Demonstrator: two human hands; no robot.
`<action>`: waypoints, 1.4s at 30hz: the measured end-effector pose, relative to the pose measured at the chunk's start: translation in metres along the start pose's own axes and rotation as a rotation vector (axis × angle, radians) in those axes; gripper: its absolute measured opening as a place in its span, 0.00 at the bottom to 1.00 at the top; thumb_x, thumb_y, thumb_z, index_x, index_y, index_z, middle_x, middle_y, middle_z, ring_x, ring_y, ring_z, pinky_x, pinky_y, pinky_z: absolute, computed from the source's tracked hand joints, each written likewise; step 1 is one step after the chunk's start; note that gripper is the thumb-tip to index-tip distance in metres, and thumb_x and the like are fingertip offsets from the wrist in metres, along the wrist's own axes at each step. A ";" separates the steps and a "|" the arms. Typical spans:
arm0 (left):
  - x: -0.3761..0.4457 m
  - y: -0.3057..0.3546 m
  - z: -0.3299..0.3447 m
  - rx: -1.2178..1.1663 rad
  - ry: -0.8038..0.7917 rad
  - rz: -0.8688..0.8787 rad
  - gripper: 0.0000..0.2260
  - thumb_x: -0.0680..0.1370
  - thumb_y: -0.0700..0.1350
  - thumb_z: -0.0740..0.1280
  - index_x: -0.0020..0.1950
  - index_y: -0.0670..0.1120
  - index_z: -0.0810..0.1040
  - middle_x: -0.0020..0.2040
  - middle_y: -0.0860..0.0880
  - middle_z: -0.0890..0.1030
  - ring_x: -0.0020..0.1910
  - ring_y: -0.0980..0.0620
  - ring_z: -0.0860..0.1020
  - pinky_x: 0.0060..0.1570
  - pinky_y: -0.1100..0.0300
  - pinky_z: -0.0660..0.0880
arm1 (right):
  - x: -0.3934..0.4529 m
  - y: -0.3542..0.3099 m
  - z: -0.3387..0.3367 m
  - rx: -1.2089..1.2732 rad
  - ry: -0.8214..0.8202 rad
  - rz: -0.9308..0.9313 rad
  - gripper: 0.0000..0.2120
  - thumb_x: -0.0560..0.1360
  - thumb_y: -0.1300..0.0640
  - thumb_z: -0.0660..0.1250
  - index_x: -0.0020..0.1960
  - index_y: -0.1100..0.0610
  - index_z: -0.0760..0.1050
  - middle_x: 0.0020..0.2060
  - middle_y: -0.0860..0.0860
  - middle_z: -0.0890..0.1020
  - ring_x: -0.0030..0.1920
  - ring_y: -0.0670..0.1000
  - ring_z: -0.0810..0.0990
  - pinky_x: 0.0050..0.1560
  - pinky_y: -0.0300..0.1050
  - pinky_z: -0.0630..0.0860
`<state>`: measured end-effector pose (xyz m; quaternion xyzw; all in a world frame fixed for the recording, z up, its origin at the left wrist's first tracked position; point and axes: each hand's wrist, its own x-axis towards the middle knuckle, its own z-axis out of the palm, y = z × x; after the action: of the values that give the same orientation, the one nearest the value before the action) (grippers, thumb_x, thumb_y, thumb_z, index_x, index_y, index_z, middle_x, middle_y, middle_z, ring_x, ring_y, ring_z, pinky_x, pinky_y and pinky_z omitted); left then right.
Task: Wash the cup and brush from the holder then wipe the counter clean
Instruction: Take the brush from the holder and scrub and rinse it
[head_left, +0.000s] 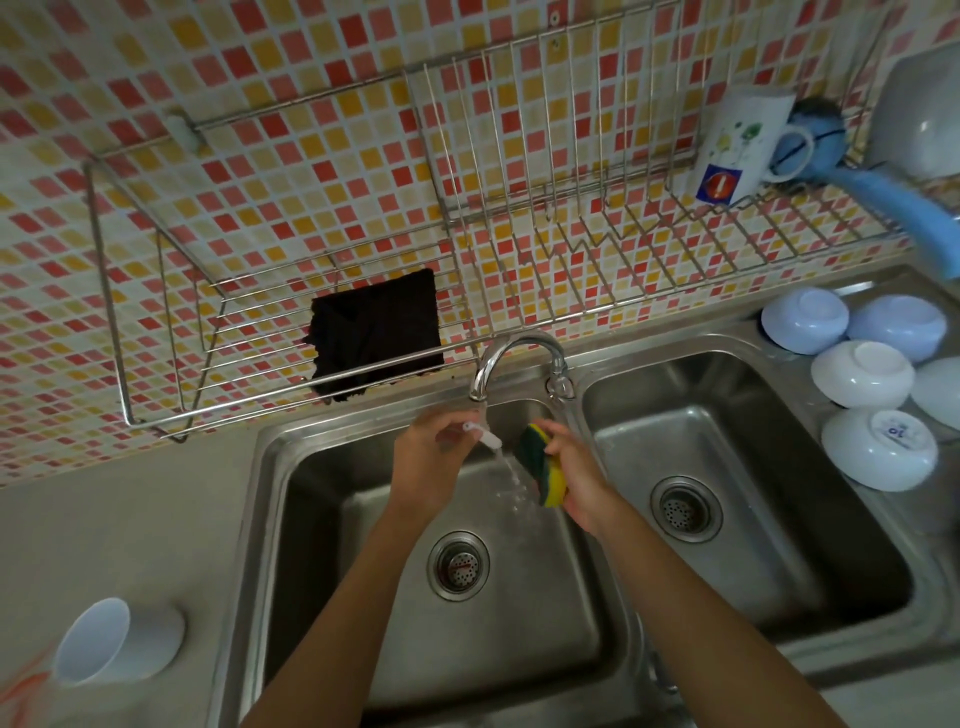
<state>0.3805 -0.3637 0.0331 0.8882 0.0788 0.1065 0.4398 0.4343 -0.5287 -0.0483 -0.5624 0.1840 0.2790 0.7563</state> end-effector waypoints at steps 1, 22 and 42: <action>-0.003 -0.004 -0.004 0.024 -0.002 -0.014 0.09 0.75 0.40 0.71 0.54 0.47 0.82 0.49 0.54 0.82 0.46 0.64 0.79 0.48 0.73 0.73 | -0.003 -0.001 0.004 0.055 -0.063 0.082 0.17 0.77 0.61 0.55 0.63 0.53 0.74 0.54 0.61 0.77 0.49 0.60 0.78 0.37 0.46 0.74; -0.052 -0.072 -0.047 0.057 0.129 -0.246 0.07 0.74 0.41 0.72 0.52 0.46 0.83 0.46 0.50 0.83 0.45 0.57 0.80 0.48 0.62 0.77 | 0.001 -0.003 0.061 -0.208 -0.157 -0.045 0.11 0.84 0.58 0.54 0.45 0.55 0.72 0.30 0.51 0.71 0.22 0.45 0.67 0.21 0.38 0.66; -0.047 -0.068 -0.020 0.001 0.125 -0.331 0.06 0.74 0.46 0.72 0.50 0.48 0.84 0.42 0.54 0.83 0.43 0.61 0.80 0.41 0.75 0.71 | 0.050 -0.036 0.005 -0.410 0.117 -0.191 0.16 0.82 0.54 0.58 0.69 0.52 0.70 0.58 0.53 0.76 0.50 0.54 0.79 0.51 0.51 0.80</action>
<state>0.3264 -0.3187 -0.0150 0.8549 0.2511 0.0877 0.4454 0.4956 -0.5209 -0.0495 -0.7343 0.1130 0.2047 0.6373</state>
